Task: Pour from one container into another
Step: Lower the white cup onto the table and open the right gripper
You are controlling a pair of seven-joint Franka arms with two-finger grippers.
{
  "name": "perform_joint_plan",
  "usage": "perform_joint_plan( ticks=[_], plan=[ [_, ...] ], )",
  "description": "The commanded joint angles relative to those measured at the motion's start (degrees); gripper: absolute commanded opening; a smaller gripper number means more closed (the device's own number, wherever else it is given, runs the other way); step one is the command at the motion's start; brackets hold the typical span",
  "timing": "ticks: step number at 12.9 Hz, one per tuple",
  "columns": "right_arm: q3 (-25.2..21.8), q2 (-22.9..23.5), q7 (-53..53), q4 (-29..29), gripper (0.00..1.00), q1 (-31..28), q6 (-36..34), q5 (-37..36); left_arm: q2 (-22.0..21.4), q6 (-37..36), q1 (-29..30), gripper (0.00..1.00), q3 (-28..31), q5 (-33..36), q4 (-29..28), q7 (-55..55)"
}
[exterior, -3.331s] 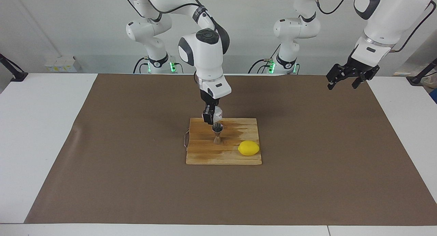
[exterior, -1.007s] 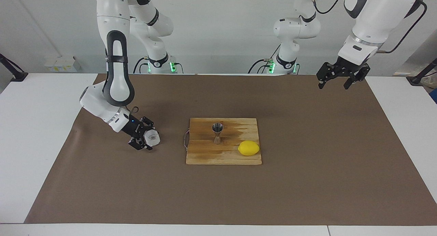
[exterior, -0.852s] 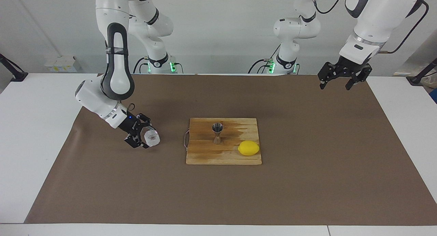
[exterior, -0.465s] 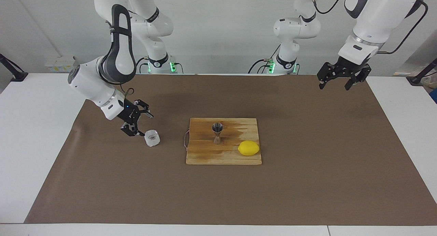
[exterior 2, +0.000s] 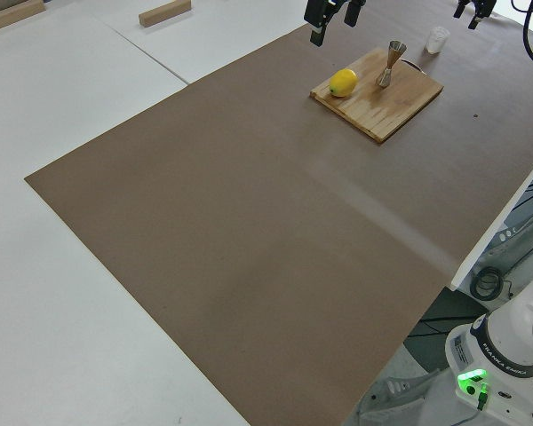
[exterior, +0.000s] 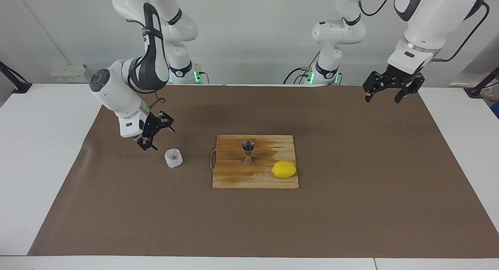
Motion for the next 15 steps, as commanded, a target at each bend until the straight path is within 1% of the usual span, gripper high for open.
perform_joint_plan(
  ticks=[1, 3, 5, 7, 8, 9, 10, 12, 15],
  plan=[
    [-0.13, -0.27, 14.34, 4.92, 1.00, -0.40, -7.74, -5.55, -1.02, -0.09, 0.25, 1.00, 0.00, 0.63, -1.10, 0.78],
    [0.31, -0.89, 28.74, 10.44, 1.00, -0.31, -17.04, -10.29, -1.11, -0.09, 0.17, 1.00, 0.00, 0.63, -1.10, 0.86],
    [0.49, -1.59, 41.24, 16.86, 1.00, -0.22, -26.19, -11.81, -1.11, -0.09, 0.25, 1.00, 0.00, 0.63, -1.10, 0.78],
    [0.49, -3.43, 47.16, 21.61, 1.00, -0.40, -33.14, -11.72, -1.11, -0.09, 0.25, 1.00, 0.00, 0.63, -1.10, 0.78],
    [0.40, -6.05, 49.54, 21.90, 1.00, -0.40, -33.87, -11.72, -1.11, -0.09, 0.25, 1.00, 0.00, 0.63, -1.10, 0.78],
    [0.22, -8.77, 49.56, 22.07, 1.00, -1.01, -33.71, -11.20, -1.11, -0.09, 0.17, 1.00, 0.00, 0.63, -1.10, 0.78],
    [0.31, -9.84, 49.91, 21.99, 1.00, -0.40, -33.70, -11.98, -1.11, -0.09, 0.25, 1.00, 0.00, 0.63, -1.10, 0.78],
    [0.31, -9.77, 51.13, 22.07, 1.00, -0.83, -33.88, -12.42, -1.11, -0.09, 0.25, 1.00, 0.00, 0.63, -1.10, 0.78],
    [0.31, -9.77, 55.80, 22.16, 1.00, -0.92, -33.62, -12.60, -1.11, -0.09, 0.17, 1.00, 0.00, 0.63, -1.10, 0.78]
  ],
)
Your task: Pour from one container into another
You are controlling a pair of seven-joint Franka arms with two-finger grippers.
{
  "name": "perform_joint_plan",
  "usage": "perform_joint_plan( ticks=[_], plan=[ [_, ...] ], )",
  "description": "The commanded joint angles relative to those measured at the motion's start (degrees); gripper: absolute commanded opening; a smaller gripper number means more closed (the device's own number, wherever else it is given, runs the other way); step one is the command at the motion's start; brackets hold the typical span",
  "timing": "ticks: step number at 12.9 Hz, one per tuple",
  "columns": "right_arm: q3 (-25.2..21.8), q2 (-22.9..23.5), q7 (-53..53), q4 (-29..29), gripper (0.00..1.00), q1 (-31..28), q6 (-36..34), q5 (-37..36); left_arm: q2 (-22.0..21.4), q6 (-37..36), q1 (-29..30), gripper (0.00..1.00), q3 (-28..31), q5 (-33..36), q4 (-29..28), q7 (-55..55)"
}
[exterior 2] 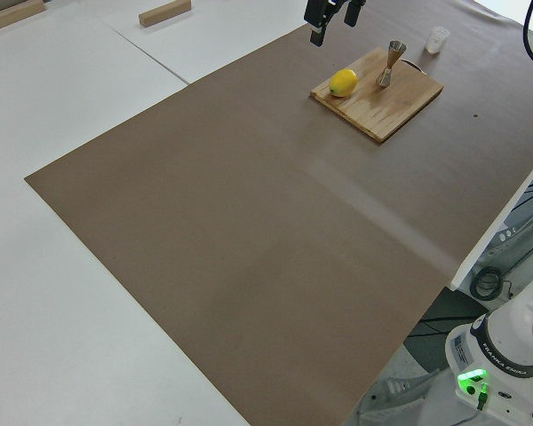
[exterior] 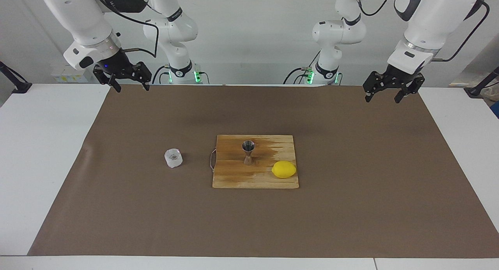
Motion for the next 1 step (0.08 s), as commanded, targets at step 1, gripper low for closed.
perform_joint_plan(
  ticks=[1],
  plan=[
    [0.38, 0.56, 1.98, 0.42, 1.00, -0.42, 0.72, -1.56, -1.11, -0.09, 0.25, 1.00, 0.00, 0.63, -1.10, 0.77]
  ],
)
